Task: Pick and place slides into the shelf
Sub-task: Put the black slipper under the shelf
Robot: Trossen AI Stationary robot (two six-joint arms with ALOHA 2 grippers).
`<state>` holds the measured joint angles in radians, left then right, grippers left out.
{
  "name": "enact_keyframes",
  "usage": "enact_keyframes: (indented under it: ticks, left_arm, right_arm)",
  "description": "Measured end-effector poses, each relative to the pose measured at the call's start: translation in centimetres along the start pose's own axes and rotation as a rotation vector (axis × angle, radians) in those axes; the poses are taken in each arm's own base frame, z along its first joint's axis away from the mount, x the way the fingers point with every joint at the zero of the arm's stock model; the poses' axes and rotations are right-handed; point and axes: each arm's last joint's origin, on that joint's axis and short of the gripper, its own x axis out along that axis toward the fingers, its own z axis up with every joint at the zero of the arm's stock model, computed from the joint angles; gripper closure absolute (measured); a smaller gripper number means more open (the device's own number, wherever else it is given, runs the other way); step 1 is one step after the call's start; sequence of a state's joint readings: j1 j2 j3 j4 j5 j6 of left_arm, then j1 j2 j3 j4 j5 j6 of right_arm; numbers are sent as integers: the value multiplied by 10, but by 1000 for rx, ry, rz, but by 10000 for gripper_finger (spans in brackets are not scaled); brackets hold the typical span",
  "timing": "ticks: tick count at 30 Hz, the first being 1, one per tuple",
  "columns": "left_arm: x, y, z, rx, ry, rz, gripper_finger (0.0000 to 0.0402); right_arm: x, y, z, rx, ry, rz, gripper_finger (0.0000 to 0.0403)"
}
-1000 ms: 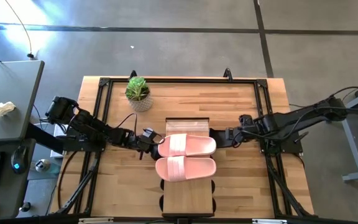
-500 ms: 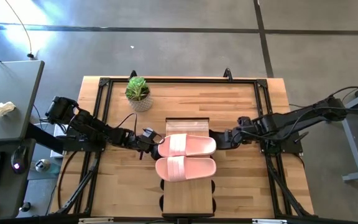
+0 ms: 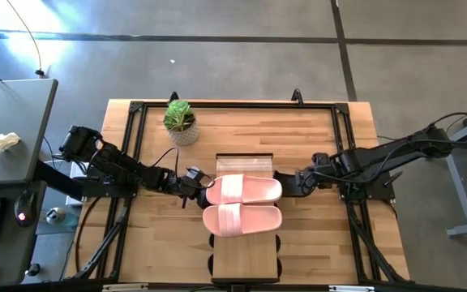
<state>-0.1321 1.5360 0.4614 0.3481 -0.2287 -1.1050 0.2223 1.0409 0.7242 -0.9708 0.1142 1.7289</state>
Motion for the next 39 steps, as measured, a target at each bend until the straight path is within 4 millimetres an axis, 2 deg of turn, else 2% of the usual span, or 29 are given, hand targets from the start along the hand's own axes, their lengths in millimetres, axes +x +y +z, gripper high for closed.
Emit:
enact_keyframes:
  ticks: [8, 14, 20, 28, 35, 39]
  left_arm:
    - [0, 0, 0, 0, -1, 0, 401]
    - [0, 0, 0, 0, -1, -1, 401]
    - [0, 0, 0, -1, -7, 1, 401]
    - [0, 0, 1, -11, -15, 3, 401]
    - [0, -1, 1, -8, -16, 2, 401]
    - [0, -1, 1, -9, -13, -6, 401]
  right_arm:
    - [-1, -7, 0, -17, 7, -70, 225]
    - [-2, -13, 0, -107, 33, -131, 239]
    - [-5, -27, -8, -164, 65, -269, 293]
    - [0, -30, -23, -111, 1, -282, 393]
    - [10, -26, -33, -20, -12, -282, 400]
    - [37, -34, -43, 2, 12, -218, 402]
